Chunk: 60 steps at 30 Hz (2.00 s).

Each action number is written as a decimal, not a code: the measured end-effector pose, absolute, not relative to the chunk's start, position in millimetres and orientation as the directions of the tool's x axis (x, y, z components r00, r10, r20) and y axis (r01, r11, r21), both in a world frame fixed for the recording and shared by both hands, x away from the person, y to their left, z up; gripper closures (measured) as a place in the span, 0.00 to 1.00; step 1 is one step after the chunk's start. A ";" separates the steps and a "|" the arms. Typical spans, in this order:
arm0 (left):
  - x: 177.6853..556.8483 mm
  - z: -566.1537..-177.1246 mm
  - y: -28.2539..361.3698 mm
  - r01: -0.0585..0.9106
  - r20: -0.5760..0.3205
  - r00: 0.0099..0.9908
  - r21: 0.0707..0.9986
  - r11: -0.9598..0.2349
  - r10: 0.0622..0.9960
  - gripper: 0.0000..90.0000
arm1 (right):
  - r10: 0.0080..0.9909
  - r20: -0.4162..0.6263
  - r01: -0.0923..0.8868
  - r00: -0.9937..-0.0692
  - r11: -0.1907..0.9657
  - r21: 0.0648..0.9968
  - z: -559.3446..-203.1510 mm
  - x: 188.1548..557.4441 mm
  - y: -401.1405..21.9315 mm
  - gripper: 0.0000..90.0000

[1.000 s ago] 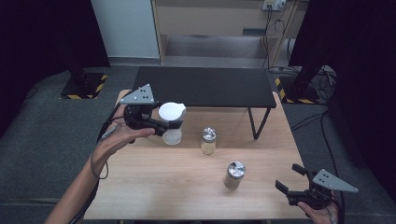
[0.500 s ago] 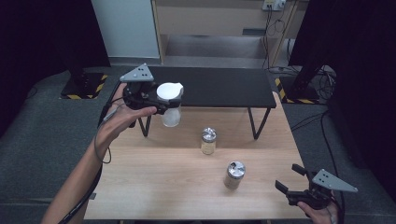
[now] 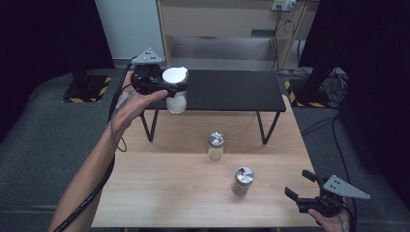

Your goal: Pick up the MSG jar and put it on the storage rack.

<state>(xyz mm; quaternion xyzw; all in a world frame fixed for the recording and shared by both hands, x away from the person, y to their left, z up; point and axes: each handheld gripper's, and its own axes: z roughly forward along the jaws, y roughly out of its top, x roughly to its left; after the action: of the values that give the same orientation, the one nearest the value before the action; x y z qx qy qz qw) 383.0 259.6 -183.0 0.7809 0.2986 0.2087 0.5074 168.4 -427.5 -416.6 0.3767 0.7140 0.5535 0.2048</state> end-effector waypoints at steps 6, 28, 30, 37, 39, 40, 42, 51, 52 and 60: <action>393.8 -184.6 250.1 0.294 0.005 0.679 0.915 -0.278 0.734 0.33 | 0.765 0.122 0.311 -0.633 0.106 0.944 -416.2 168.0 -427.5 0.05; 421.0 -199.4 236.4 0.359 -0.013 0.526 0.910 -0.208 0.851 0.33 | 0.766 0.114 0.306 -0.632 0.112 0.945 -415.8 167.0 -426.9 0.05; 421.4 -200.5 236.9 0.359 -0.018 0.524 0.911 -0.202 0.852 0.33 | 0.766 0.115 0.306 -0.632 0.111 0.946 -416.2 167.2 -427.1 0.05; 421.2 -202.6 234.9 0.353 -0.015 0.517 0.914 -0.198 0.856 0.33 | 0.766 0.114 0.306 -0.632 0.111 0.946 -415.9 167.0 -427.0 0.05; 420.9 -203.6 235.3 0.352 -0.017 0.517 0.916 -0.194 0.856 0.33 | 0.766 0.115 0.306 -0.632 0.111 0.946 -416.0 167.1 -427.2 0.05; 420.9 -204.0 235.4 0.353 -0.019 0.515 0.916 -0.192 0.857 0.33 | 0.766 0.116 0.306 -0.633 0.110 0.946 -416.0 167.1 -427.3 0.05; 421.1 -205.0 235.5 0.355 -0.019 0.512 0.915 -0.191 0.859 0.33 | 0.766 0.116 0.307 -0.632 0.110 0.946 -416.1 167.2 -427.3 0.05; 420.6 -210.2 235.9 0.348 -0.014 0.515 0.917 -0.194 0.857 0.33 | 0.766 0.118 0.308 -0.632 0.108 0.945 -416.1 167.2 -427.4 0.05; 420.8 -209.3 235.1 0.349 -0.012 0.516 0.916 -0.198 0.857 0.33 | 0.766 0.118 0.308 -0.632 0.108 0.945 -416.0 167.1 -427.4 0.05; 419.6 -211.9 233.8 0.342 -0.016 0.514 0.921 -0.188 0.858 0.30 | 0.766 0.120 0.309 -0.632 0.107 0.945 -416.1 167.1 -427.5 0.05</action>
<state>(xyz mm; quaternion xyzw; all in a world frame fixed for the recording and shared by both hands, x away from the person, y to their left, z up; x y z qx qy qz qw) 419.6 233.8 -211.9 0.7230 0.4150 0.2665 0.4837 167.1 -427.5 -416.1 0.3758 0.7147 0.5525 0.2068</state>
